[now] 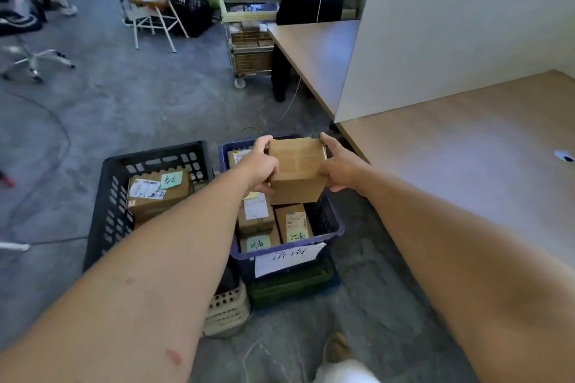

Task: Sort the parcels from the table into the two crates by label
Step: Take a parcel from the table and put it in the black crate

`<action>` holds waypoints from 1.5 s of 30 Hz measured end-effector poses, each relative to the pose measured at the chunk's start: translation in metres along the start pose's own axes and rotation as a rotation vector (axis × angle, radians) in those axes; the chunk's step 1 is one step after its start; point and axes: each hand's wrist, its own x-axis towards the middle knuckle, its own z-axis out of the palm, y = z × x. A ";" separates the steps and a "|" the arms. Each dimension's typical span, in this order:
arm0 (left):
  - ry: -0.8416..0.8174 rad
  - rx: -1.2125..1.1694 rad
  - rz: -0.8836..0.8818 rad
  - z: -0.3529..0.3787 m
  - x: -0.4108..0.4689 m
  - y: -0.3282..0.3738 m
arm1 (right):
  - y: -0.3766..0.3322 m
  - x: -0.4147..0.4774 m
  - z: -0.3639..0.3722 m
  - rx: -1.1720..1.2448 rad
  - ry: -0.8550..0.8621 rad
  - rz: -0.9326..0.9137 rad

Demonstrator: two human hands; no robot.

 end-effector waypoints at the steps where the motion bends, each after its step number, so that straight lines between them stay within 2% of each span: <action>1: 0.024 0.001 -0.009 -0.005 0.004 -0.001 | -0.004 0.007 0.003 -0.024 -0.014 -0.011; 9: 0.150 0.046 -0.094 -0.039 0.053 -0.008 | -0.031 0.086 0.017 -0.129 -0.095 -0.114; 15: 0.188 0.104 -0.137 -0.043 0.108 0.002 | -0.031 0.152 0.011 -0.060 -0.151 -0.059; 22: 0.272 -0.050 -0.222 -0.025 0.167 -0.005 | -0.016 0.216 0.010 -0.048 -0.160 -0.051; 28: 0.351 0.052 -0.183 -0.019 0.205 -0.027 | 0.003 0.259 0.021 -0.043 -0.240 -0.098; 37: 0.303 0.201 -0.111 -0.015 0.245 -0.047 | 0.018 0.299 0.036 -0.149 -0.279 -0.142; 45: 0.326 0.331 -0.125 -0.033 0.232 -0.065 | 0.011 0.296 0.065 -0.206 -0.289 -0.201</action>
